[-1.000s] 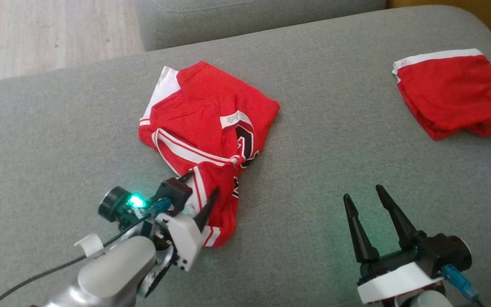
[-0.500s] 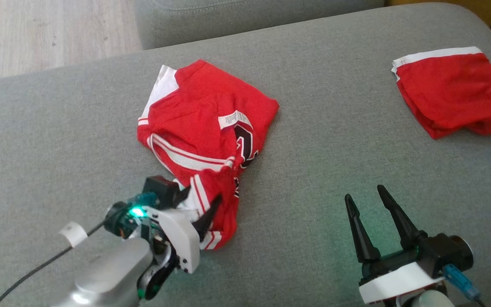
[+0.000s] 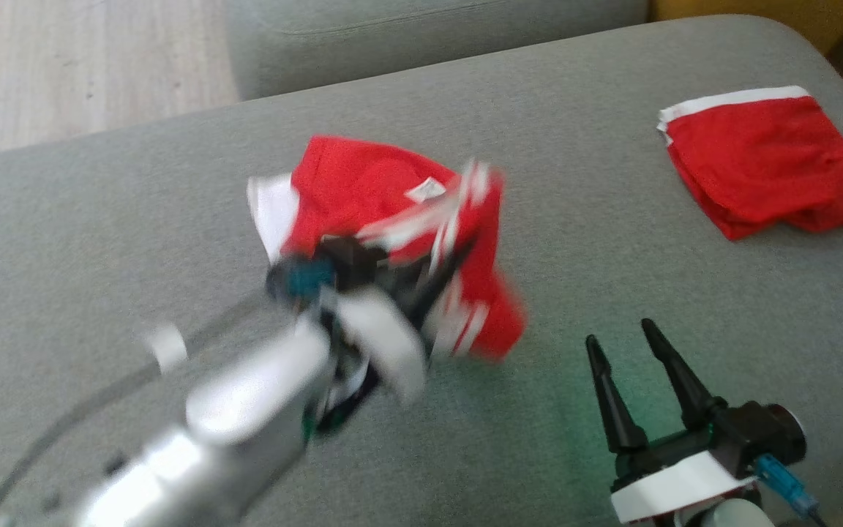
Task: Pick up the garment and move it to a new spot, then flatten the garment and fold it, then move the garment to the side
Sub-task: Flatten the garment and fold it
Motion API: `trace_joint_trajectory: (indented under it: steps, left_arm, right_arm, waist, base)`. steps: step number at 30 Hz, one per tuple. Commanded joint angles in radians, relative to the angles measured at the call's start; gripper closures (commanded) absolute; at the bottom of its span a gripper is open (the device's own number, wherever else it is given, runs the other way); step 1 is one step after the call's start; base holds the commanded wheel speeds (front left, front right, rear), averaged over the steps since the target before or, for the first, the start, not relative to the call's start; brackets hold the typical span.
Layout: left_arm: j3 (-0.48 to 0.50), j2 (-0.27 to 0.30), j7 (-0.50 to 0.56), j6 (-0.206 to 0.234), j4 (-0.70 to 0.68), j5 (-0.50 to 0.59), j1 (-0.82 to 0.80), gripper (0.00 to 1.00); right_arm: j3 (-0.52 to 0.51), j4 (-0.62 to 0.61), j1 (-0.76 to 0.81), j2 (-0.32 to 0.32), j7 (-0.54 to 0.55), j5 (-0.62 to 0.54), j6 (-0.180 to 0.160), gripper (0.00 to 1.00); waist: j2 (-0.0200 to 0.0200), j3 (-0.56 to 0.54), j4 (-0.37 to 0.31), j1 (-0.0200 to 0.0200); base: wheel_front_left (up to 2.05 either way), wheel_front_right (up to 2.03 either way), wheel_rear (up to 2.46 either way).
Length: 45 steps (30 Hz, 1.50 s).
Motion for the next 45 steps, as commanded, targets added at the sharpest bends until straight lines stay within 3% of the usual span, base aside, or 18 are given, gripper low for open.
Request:
trace_joint_trajectory:
  steps: [1,6,9,12,18,21,25,26,27,30,34,37,41,45]
  left_arm:
    - [0.077,-0.01,-0.027,-0.013,-0.052,-0.012,-0.135,1.0]
    - [0.228,-0.059,-0.071,-0.036,-0.075,-0.078,-0.375,1.0]
    - [0.336,-0.059,-0.121,-0.005,-0.017,-0.078,-0.514,1.0]
    - [0.391,-0.05,-0.106,0.021,0.069,-0.118,-0.551,1.0]
    - [0.406,-0.029,-0.062,0.059,0.168,-0.214,-0.355,1.0]
    - [0.386,-0.021,-0.061,0.066,0.205,-0.261,-0.158,1.0]
    - [0.388,-0.027,-0.142,0.068,0.267,-0.298,0.045,1.0]
    - [0.393,-0.026,-0.175,0.075,0.286,-0.286,0.068,0.69]
    - [0.402,-0.026,-0.216,0.088,0.307,-0.238,0.095,0.0]
    - [0.432,-0.026,-0.228,0.125,0.289,-0.119,0.122,0.0]
    - [0.503,-0.008,-0.229,0.238,0.125,0.189,0.192,0.0]
    - [0.483,-0.008,-0.229,0.295,-0.008,0.404,0.249,0.0]
    - [0.395,-0.02,-0.229,0.296,-0.075,0.57,0.275,0.0]
    - [0.287,-0.05,-0.224,0.223,-0.022,0.637,0.243,0.0]
  right_arm:
    - [0.031,-0.028,-0.036,-0.002,-0.004,-0.006,0.006,0.0]
    - [0.053,-0.025,-0.063,0.014,-0.004,0.004,0.006,0.0]
    - [0.063,-0.022,-0.069,0.021,-0.004,0.011,0.006,0.0]
    - [0.065,-0.022,-0.067,0.025,-0.004,0.015,0.006,0.0]
    - [0.045,-0.03,-0.056,0.028,-0.004,0.017,0.006,0.0]
    - [0.033,-0.036,-0.054,0.028,-0.004,0.012,0.006,0.0]
    - [0.022,-0.042,-0.058,0.028,-0.004,0.002,0.006,0.0]
    - [0.024,-0.043,-0.059,0.028,-0.004,0.0,0.006,0.0]
    - [0.023,-0.044,-0.06,0.026,-0.004,-0.003,0.006,0.0]
    - [0.021,-0.043,-0.055,0.019,-0.004,-0.006,0.006,0.0]
    - [0.023,-0.046,-0.052,0.014,-0.004,-0.006,0.006,0.0]
    - [0.008,-0.053,-0.046,0.015,-0.004,-0.004,0.006,0.0]
    - [-0.011,-0.071,-0.035,0.018,-0.004,0.0,0.006,0.0]
    - [-0.052,-0.104,-0.029,0.021,-0.004,0.001,0.006,0.0]
  waist:
    - [0.0,0.0,-0.016,0.0]
    - [0.0,0.01,-0.061,0.0]
    - [0.0,0.009,-0.083,0.0]
    - [0.0,0.005,-0.089,0.0]
    - [0.0,0.013,-0.071,0.0]
    - [0.0,0.031,-0.054,0.0]
    - [0.0,0.058,-0.026,0.0]
    - [0.0,0.063,-0.021,0.0]
    - [0.0,0.07,-0.009,0.0]
    - [0.0,0.075,0.007,0.0]
    - [0.0,0.081,0.01,0.0]
    - [0.0,0.084,0.002,0.0]
    - [0.0,0.097,-0.032,0.0]
    - [0.0,0.126,-0.087,0.0]
  base:
    - [0.0,0.0,0.0]
    - [0.0,0.0,0.0]
    - [0.0,0.0,0.0]
    - [0.0,0.0,0.0]
    - [0.0,0.0,0.0]
    - [0.0,0.0,0.0]
    - [0.0,0.0,0.0]
    - [0.0,0.0,0.0]
    - [0.0,0.0,0.0]
    - [0.0,0.0,0.0]
    - [0.0,0.0,0.0]
    - [0.0,0.0,0.0]
    - [0.0,0.0,0.0]
    - [0.0,0.0,0.0]
